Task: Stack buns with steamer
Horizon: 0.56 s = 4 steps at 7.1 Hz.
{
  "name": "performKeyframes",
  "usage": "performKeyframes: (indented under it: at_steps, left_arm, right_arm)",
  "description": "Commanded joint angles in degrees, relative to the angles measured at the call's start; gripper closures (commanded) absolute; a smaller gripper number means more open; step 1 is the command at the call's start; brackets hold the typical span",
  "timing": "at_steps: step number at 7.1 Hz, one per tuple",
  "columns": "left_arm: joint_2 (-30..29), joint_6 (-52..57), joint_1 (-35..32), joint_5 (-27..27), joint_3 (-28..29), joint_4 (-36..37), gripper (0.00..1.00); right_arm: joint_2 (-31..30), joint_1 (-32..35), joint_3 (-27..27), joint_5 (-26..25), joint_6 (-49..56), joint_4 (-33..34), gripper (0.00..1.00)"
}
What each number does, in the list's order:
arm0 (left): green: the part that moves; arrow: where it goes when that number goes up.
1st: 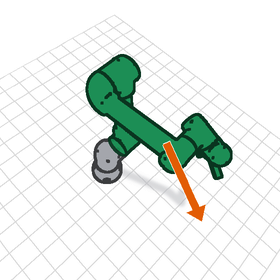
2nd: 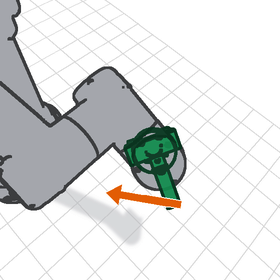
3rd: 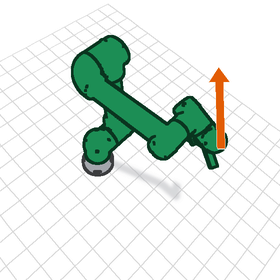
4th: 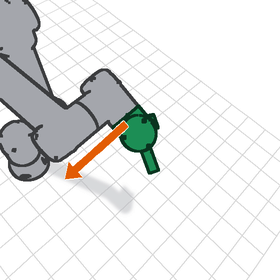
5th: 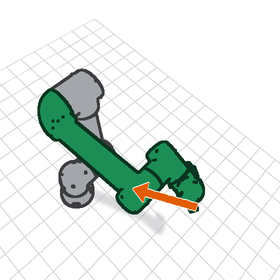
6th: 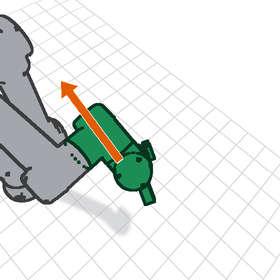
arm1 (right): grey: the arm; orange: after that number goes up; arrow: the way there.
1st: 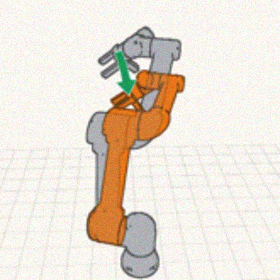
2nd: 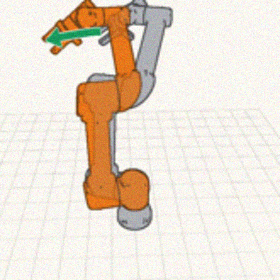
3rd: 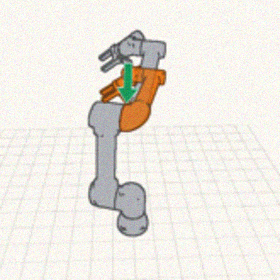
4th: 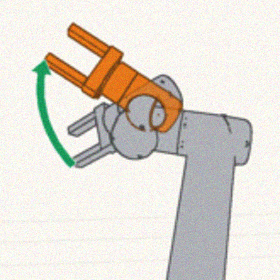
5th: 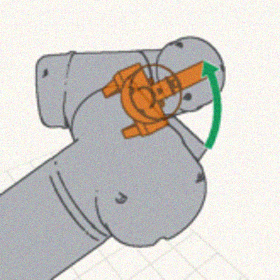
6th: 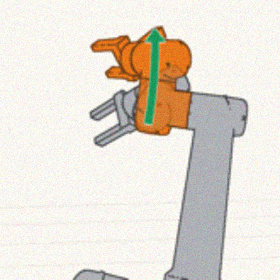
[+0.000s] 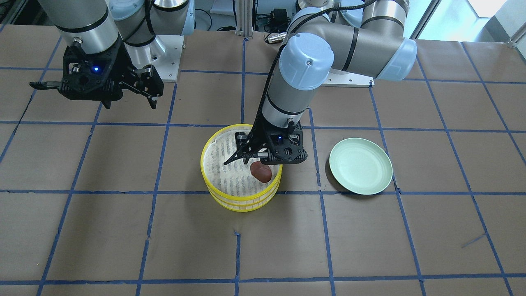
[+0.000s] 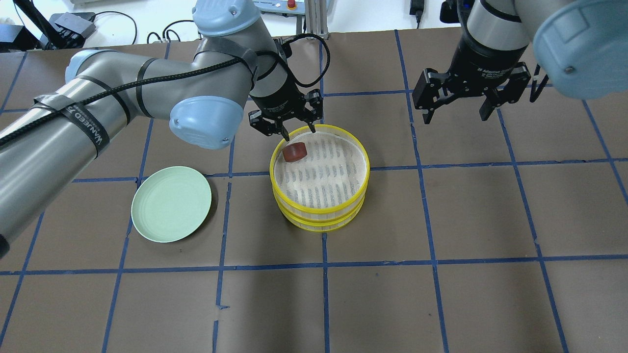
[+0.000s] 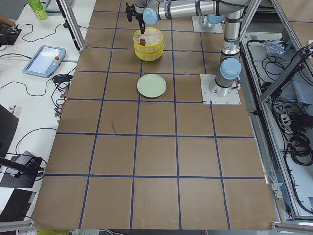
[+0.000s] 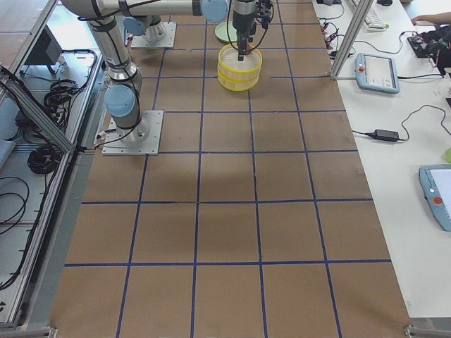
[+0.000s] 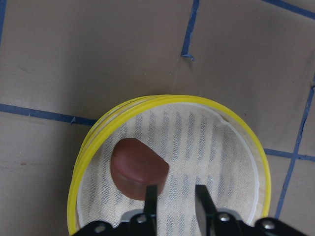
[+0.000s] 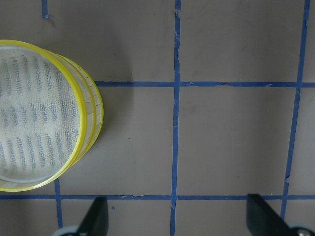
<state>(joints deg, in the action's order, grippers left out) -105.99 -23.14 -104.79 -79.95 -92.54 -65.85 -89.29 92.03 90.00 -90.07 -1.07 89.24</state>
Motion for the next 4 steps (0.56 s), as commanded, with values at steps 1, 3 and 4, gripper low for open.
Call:
performKeyframes:
  at_steps: [1, 3, 4]
  left_arm:
    - [1.13, 16.97, 2.9, -5.8, 1.13, -1.55, 0.0]
    - [6.29, 27.06, 13.59, -5.92, 2.45, -11.53, 0.0]
    - [9.98, 28.06, 17.74, -6.01, 3.85, -17.32, 0.0]
  right_arm:
    - [0.0, -0.01, 0.0, -0.02, 0.02, -0.12, 0.0]
    - [0.0, -0.01, -0.09, 0.33, 0.02, -0.12, 0.0]
    - [0.0, -0.01, -0.17, 0.51, 0.02, -0.12, 0.0]
